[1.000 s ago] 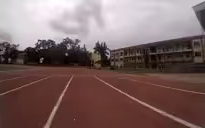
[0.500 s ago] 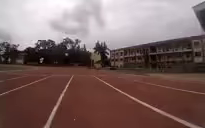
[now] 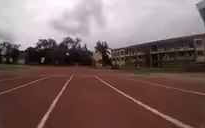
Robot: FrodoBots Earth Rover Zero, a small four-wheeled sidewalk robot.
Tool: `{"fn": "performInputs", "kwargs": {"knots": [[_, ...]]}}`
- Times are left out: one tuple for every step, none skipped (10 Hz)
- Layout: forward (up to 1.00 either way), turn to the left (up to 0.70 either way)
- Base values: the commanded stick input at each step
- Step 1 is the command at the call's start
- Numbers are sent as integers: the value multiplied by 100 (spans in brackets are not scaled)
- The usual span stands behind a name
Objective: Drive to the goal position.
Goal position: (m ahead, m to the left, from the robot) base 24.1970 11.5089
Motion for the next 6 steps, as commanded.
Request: {"fn": "performInputs", "kwargs": {"knots": [[70, 0], [70, 0], [70, 0], [70, 0], [70, 0], [70, 0]]}}
